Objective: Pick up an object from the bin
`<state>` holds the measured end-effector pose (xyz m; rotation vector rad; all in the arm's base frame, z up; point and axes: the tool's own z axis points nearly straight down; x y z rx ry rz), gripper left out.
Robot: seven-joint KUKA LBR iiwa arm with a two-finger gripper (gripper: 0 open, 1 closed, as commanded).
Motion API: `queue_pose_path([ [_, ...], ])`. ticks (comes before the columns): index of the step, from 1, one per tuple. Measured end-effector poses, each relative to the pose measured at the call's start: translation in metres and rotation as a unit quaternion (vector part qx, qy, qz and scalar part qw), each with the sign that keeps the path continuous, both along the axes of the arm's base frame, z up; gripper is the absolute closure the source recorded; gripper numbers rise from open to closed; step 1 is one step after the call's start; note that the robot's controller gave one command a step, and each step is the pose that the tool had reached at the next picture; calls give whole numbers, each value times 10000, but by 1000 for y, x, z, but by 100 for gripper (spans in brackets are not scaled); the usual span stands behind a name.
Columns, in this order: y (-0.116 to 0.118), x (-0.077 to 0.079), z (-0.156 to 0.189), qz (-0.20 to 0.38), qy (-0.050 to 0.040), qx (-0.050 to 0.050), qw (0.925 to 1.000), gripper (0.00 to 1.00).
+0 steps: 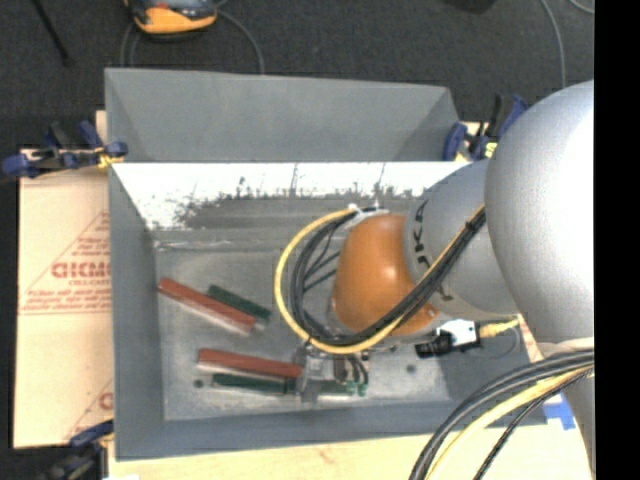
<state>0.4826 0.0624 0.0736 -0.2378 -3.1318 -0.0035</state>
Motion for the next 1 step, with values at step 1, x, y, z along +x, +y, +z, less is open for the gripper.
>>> queue_pose_path([
  [1,0,0,0,3,0,-1,10000,100],
])
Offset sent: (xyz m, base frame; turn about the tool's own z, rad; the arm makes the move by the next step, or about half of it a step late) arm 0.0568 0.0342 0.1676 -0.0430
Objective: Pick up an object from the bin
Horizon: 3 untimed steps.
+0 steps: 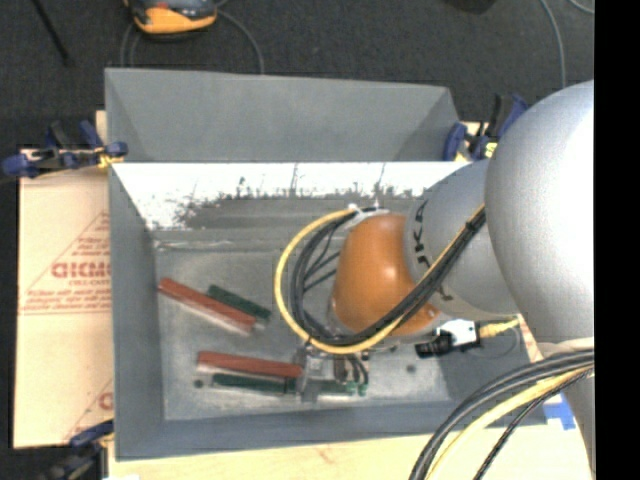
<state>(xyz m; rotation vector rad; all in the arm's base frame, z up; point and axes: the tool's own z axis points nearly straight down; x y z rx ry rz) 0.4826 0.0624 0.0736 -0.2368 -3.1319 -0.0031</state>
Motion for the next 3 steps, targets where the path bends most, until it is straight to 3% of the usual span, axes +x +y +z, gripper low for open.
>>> queue_pose_path([
  [1,35,60,172,244,-62,2,9997,100],
  [2,32,58,168,242,-25,-20,9997,0],
  [3,32,58,168,246,-25,-22,9997,0],
])
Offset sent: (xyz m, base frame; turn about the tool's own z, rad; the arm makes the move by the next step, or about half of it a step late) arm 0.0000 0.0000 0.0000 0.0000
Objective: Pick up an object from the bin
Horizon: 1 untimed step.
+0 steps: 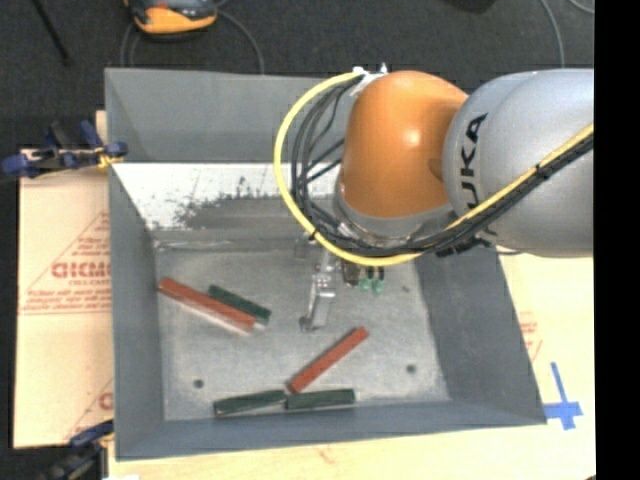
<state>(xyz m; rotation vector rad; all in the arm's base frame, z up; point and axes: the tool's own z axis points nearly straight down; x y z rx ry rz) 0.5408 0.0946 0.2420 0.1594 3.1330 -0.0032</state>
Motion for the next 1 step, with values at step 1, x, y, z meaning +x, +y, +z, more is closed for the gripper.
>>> queue_pose_path([
  [1,5,0,-41,373,-25,7,9993,0],
])
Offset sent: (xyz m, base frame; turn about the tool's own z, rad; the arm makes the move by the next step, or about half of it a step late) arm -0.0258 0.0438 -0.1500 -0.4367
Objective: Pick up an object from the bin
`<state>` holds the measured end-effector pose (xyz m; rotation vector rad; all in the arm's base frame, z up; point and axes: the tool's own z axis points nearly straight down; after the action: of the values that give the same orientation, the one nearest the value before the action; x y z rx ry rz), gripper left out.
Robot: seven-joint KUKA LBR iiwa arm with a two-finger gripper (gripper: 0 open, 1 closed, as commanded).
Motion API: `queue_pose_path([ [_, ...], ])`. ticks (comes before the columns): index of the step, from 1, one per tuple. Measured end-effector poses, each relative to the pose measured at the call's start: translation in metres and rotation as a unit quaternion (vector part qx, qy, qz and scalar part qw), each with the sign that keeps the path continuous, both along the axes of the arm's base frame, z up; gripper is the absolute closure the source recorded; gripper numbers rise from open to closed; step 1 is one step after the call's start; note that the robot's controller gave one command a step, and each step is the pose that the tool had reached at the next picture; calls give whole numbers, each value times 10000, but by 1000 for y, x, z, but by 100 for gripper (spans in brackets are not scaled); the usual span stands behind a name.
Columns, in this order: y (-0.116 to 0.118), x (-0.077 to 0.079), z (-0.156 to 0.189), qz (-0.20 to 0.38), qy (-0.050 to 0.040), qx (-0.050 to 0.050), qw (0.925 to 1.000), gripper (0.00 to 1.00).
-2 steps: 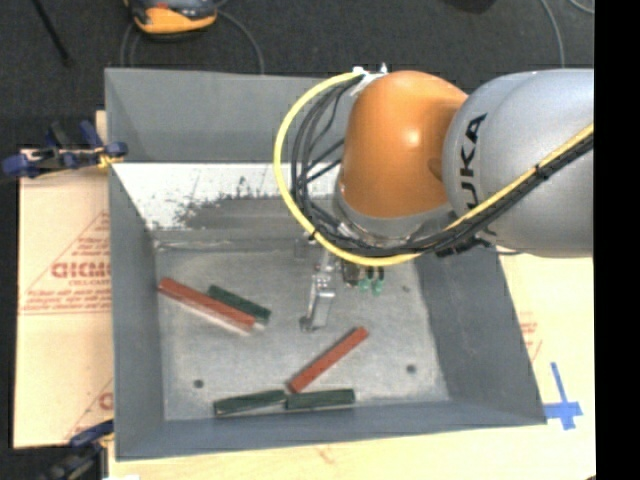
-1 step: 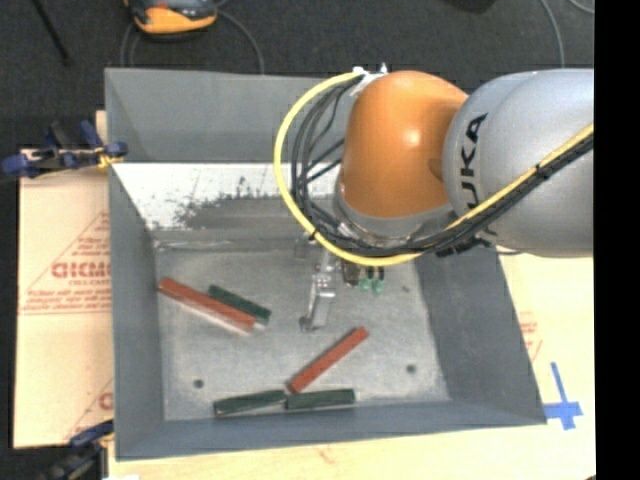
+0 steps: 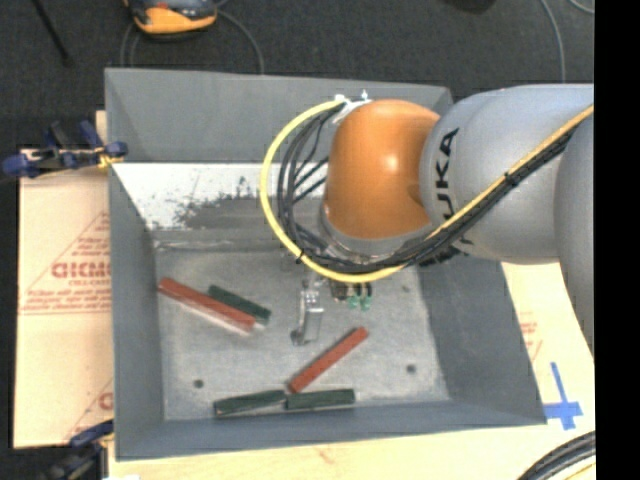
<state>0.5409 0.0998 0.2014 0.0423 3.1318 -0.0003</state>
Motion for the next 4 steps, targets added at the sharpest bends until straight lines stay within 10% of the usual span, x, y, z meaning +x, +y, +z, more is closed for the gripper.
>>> queue_pose_path([
  [1,19,-12,-59,1089,7,-8,9941,0],
  [2,4,36,-96,1997,26,-11,9799,0],
  [3,29,42,-110,1724,9,-5,9850,0],
  [4,43,73,-130,1607,14,-5,9870,100],
])
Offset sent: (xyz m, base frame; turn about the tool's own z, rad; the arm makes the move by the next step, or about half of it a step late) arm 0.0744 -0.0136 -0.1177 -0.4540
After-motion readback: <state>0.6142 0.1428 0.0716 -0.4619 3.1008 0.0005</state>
